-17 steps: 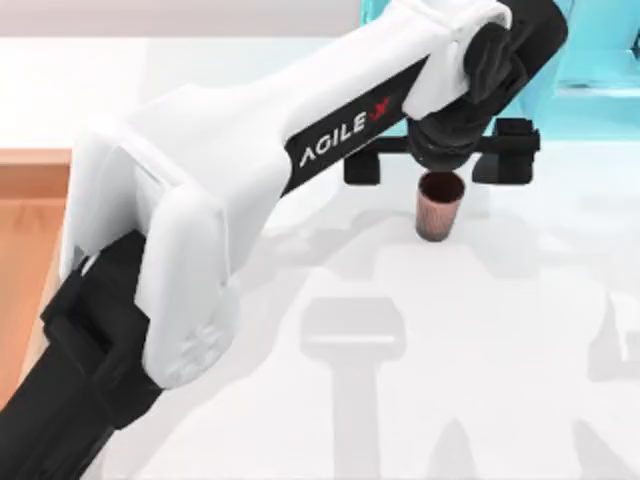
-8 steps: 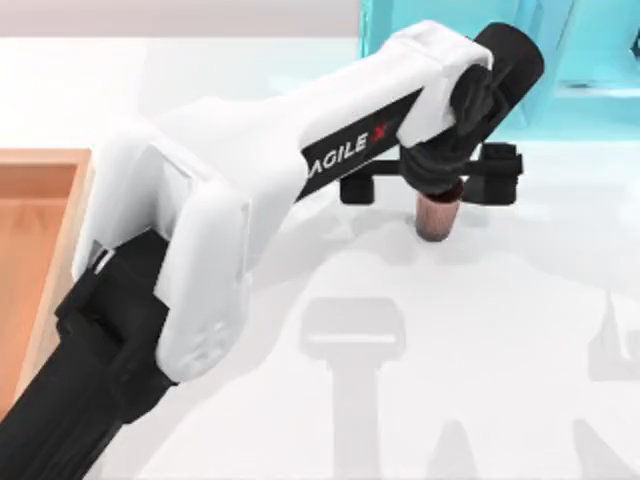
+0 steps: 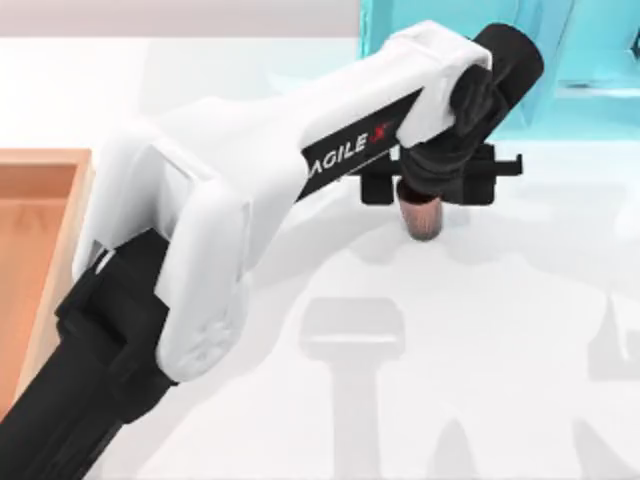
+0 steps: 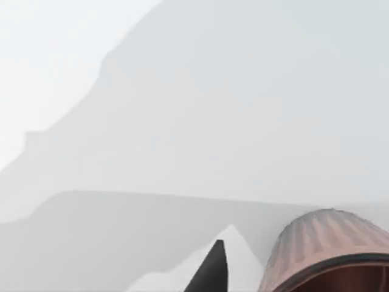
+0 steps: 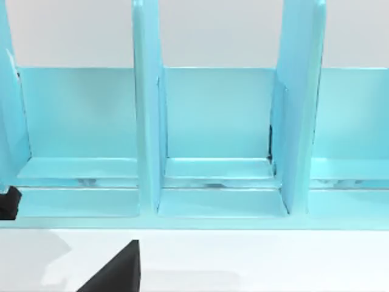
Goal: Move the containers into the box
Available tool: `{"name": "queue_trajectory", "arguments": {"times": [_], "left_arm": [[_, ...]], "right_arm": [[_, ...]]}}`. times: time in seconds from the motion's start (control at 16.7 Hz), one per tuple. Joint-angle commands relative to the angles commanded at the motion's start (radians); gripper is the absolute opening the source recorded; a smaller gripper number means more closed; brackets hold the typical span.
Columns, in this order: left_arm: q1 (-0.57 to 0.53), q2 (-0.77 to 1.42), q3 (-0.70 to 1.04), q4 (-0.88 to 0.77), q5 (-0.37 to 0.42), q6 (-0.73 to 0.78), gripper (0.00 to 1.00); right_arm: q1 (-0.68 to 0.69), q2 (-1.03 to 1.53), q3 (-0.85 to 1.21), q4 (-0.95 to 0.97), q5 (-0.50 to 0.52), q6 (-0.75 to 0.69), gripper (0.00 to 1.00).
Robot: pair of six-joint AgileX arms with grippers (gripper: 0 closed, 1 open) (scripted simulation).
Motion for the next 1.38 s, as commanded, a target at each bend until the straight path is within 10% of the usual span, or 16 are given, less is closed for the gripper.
{"name": "queue_trajectory", "arguments": {"times": [0.36, 1.38], "left_arm": [[0.0, 0.0, 0.0, 0.0, 0.0, 0.0, 0.0], [0.112, -0.286, -0.22, -0.038, 0.034, 0.113, 0.0]], "right_arm": [[0.0, 0.0, 0.0, 0.0, 0.0, 0.0, 1.0], [0.0, 0.0, 0.0, 0.0, 0.0, 0.0, 1.0]]}}
